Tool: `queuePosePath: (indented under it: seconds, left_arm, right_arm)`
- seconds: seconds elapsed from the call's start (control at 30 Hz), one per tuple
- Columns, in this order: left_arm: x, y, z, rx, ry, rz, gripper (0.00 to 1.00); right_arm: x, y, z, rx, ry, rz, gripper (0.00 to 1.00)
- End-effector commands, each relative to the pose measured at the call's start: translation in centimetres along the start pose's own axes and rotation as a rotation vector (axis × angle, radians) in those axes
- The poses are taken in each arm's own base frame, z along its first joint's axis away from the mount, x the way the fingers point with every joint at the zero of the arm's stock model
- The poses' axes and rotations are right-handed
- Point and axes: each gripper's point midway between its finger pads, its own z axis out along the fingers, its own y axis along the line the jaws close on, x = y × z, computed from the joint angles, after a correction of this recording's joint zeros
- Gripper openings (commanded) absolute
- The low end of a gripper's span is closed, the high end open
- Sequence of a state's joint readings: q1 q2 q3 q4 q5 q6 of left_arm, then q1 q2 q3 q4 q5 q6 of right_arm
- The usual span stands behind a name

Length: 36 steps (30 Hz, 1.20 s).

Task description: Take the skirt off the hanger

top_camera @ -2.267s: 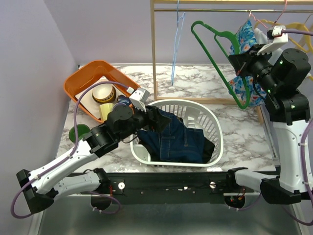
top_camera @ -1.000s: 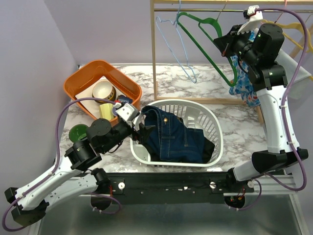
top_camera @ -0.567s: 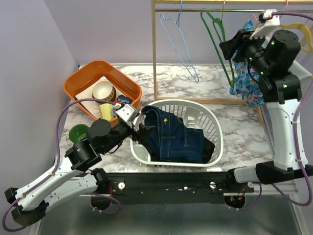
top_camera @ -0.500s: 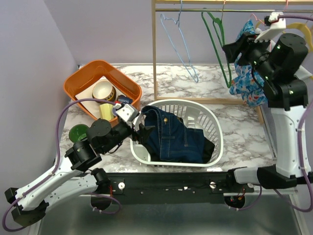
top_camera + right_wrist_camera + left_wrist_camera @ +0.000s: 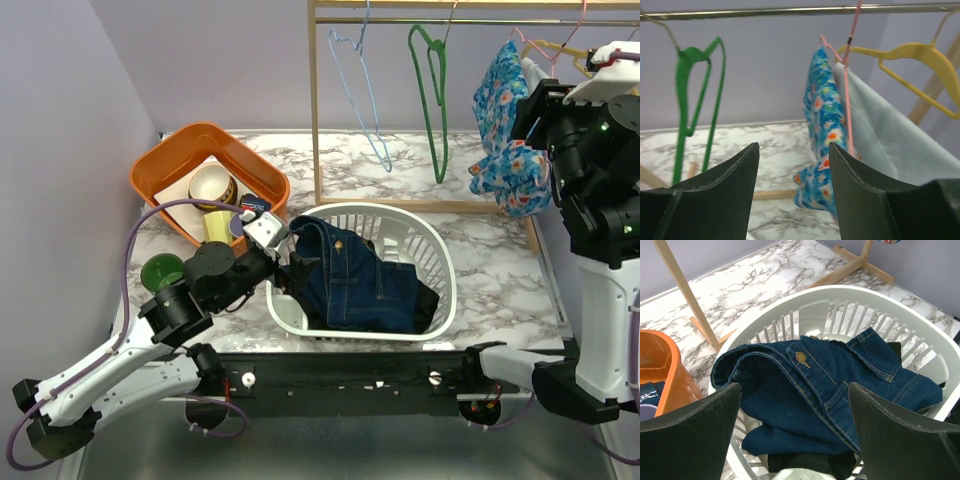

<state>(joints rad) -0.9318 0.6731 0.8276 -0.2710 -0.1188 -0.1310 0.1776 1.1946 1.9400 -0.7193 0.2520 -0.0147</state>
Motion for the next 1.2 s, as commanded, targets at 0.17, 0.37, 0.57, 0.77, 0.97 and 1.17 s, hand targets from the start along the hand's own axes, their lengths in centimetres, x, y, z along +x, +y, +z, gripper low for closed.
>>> queuePosePath:
  seconds: [0.17,0.37,0.57,0.77,0.97,1.17]
  left_arm:
    - [0.0,-1.0,0.2,0.050,-0.006,-0.012,0.99]
    - [0.3,-1.3,0.5,0.066,0.006,-0.019,0.99]
    - [0.1,-1.4,0.3,0.070,-0.004,-0.023,0.99]
    - [0.1,-1.7,0.4,0.087,-0.004,-0.026,0.99]
    - [0.1,-1.8,0.3,0.088,-0.005,-0.027,0.99]
    - [0.2,-1.8,0.3,0.091,-0.003,-0.024,0.99]
  right_arm:
    - [2.5,-5.6,3.5,0.268,0.151,-0.189,0.65]
    - [3.3,-6.9,4.2,0.291,0.213,-0.158,0.65]
    - [6.0,-6.9,5.2,0.221,0.290,-0.102,0.64]
    - [7.4,-7.5,6.2,0.228,0.309,-0.102,0.62]
    - [10.0,-7.7,7.0,0.206,0.378,-0.083,0.59]
    - [11.0,-7.3,7.5,0.178,0.387,-0.086,0.46]
